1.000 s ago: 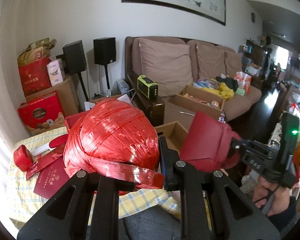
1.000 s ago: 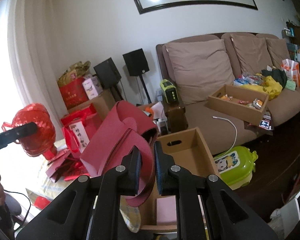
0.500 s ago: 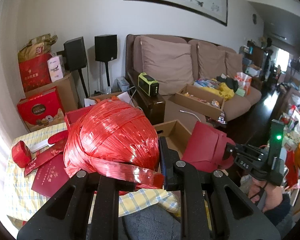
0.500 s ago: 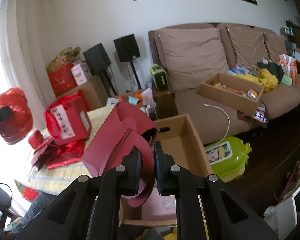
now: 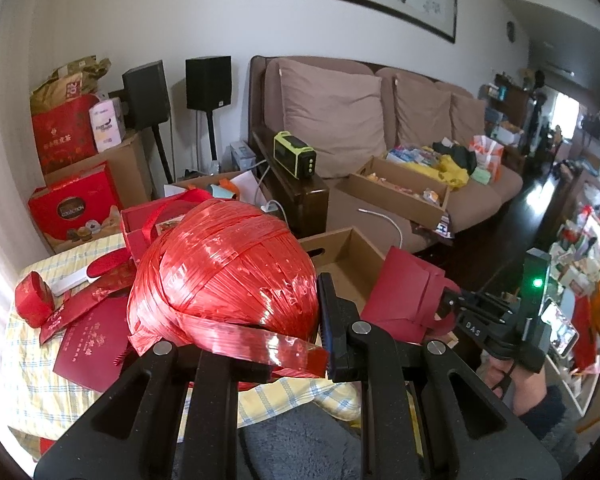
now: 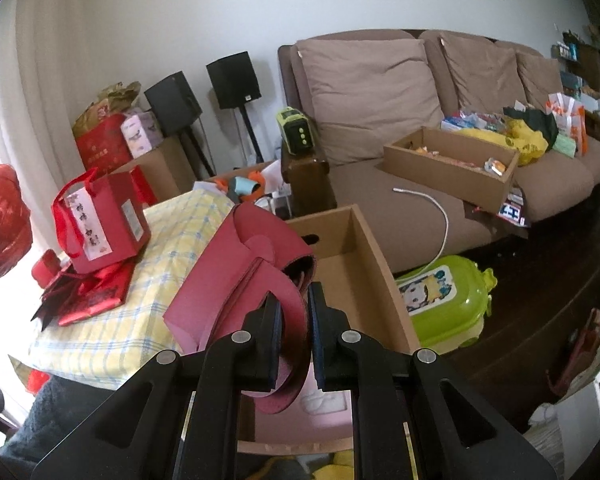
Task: Organize objects
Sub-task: 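Carry the red ball with the left gripper and the leather bag with the right over the cardboard box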
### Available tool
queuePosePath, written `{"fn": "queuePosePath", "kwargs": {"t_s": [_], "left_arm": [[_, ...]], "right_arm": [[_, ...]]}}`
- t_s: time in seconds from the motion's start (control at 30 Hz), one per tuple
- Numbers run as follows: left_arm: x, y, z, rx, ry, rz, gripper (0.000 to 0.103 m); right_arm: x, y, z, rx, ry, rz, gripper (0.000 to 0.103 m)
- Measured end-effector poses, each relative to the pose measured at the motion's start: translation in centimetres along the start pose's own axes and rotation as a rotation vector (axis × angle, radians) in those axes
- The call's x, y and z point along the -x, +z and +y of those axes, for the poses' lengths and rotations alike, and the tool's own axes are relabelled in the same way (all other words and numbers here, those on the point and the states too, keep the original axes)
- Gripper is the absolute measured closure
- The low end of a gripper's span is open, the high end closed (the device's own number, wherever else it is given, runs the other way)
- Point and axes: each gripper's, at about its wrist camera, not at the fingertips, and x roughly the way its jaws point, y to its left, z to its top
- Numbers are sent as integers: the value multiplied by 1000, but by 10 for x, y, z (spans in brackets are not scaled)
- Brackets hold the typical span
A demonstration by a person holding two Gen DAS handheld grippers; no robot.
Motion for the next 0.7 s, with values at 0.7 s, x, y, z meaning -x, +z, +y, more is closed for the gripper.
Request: {"fn": "queuePosePath", "kwargs": {"t_s": [0.7], "left_arm": [[-19, 23, -23, -41, -38, -27, 87]], "right_arm": [[-12, -14, -33, -121, -61, -4, 92]]}}
